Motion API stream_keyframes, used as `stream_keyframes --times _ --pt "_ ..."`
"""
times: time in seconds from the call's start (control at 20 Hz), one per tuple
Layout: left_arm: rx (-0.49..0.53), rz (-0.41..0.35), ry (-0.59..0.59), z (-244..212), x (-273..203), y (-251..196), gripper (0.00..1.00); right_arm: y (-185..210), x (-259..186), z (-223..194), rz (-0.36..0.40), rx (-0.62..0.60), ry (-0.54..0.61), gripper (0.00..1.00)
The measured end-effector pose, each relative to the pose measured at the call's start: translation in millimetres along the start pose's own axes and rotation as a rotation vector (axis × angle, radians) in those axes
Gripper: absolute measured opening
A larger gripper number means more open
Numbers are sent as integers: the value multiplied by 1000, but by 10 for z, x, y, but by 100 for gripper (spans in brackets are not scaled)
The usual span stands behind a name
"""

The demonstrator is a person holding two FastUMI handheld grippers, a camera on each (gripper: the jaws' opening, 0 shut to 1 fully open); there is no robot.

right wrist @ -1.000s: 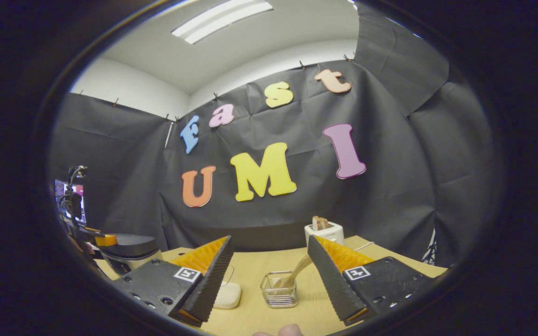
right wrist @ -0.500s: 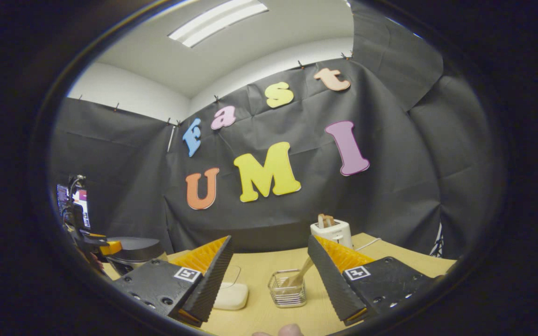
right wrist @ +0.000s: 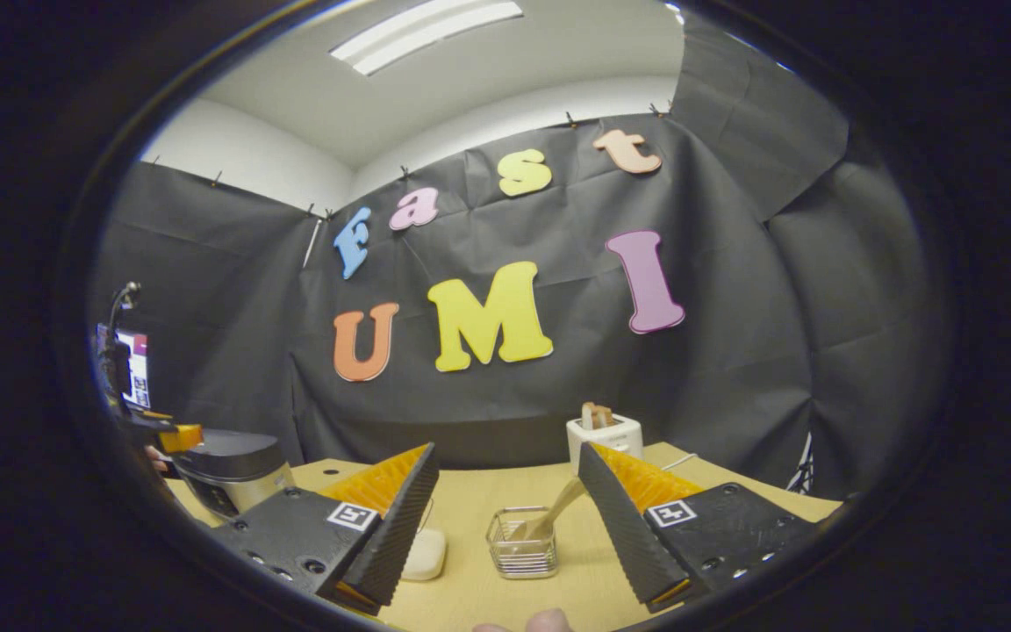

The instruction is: Close the left gripper, press the button to open the rice cooker; take a wooden spoon from the chopstick holder with the right hand, scoop a spoonful of rice and pour it into the rice cooker, then put the wooden spoon back into the chopstick holder.

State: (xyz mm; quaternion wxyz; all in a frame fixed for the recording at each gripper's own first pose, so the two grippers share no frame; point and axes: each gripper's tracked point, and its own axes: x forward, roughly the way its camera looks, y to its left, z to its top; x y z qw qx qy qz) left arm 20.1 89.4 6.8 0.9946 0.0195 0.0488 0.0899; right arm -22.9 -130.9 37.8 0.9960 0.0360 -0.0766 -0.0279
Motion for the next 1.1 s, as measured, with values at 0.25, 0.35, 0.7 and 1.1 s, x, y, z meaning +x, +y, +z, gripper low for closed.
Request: stream_keyframes --times 0.25,0.35,0.7,1.1 --pt "-8 -107 -101 358 -142 -401 100 137 -17 223 -1 -41 -47 95" --pt "11 -138 -133 450 -203 -561 100 209 -41 282 -2 -43 -53 95" --pt "-7 -209 -143 367 -412 -876 99 472 -156 191 2 -82 -28 95" --pt "17 -226 -184 262 -556 -942 100 828 -278 135 9 -125 -36 95"
